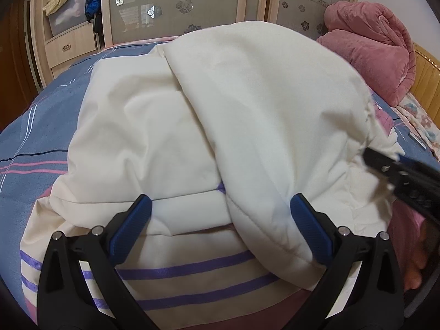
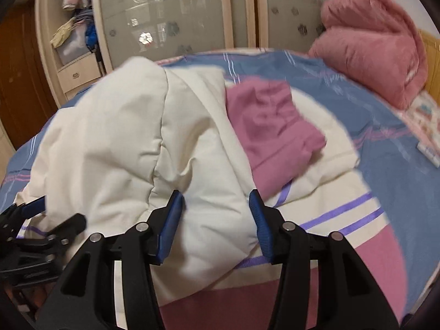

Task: Fold large clothes
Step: 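Press the folded hood flat onto the jacket with the right tool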

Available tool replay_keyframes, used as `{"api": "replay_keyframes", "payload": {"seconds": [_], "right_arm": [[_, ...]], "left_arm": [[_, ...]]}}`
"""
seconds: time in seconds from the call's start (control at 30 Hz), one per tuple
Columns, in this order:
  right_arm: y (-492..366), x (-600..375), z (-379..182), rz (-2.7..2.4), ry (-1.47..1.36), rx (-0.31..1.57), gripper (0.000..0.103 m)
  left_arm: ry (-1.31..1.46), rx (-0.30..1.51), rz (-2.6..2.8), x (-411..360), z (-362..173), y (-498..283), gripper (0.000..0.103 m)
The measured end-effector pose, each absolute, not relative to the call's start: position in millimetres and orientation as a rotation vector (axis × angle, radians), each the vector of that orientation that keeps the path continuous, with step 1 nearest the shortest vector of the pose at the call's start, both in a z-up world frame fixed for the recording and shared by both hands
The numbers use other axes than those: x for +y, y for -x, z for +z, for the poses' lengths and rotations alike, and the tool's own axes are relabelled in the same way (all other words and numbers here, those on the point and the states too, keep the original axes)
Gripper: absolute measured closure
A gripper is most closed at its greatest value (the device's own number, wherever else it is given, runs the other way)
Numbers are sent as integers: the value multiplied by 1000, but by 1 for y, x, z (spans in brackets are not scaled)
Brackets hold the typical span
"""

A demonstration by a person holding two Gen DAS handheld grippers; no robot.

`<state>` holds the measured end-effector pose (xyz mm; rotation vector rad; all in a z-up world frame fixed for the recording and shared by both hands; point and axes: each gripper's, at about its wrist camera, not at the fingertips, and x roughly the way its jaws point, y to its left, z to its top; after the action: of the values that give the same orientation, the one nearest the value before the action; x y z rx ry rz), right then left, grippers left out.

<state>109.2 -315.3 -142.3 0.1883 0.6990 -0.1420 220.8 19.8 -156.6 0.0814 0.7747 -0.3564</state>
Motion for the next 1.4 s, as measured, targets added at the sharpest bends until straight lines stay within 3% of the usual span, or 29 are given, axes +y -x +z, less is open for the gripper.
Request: {"api": "replay_keyframes", "payload": {"seconds": [0.27, 0.57, 0.63, 0.8, 0.9, 1.07, 1.2, 1.4], "right_arm": [[-109, -308, -146, -160, -151, 719, 45], [-103, -349, -70, -133, -317, 518, 44], [-126, -351, -57, -131, -292, 535, 39], [-215, -385, -111, -46, -414, 839, 32], [-224, -413, -146, 10, -596, 847, 27], [-214, -382, -132, -52, -373, 843, 26], [-170, -365, -80, -88, -327, 623, 25], [-157, -319, -36, 147, -332, 540, 25]], "left_arm": [[-90, 774, -350, 16, -159, -220, 2], [-59, 767, -344, 21, -157, -220, 2], [-60, 768, -344, 21, -157, -220, 2], [-58, 769, -348, 21, -157, -222, 2], [-62, 766, -357, 20, -157, -222, 2], [-73, 772, -352, 20, -159, -223, 2], [-65, 773, -351, 22, -158, -224, 2], [-67, 771, -349, 22, -157, -225, 2]]}}
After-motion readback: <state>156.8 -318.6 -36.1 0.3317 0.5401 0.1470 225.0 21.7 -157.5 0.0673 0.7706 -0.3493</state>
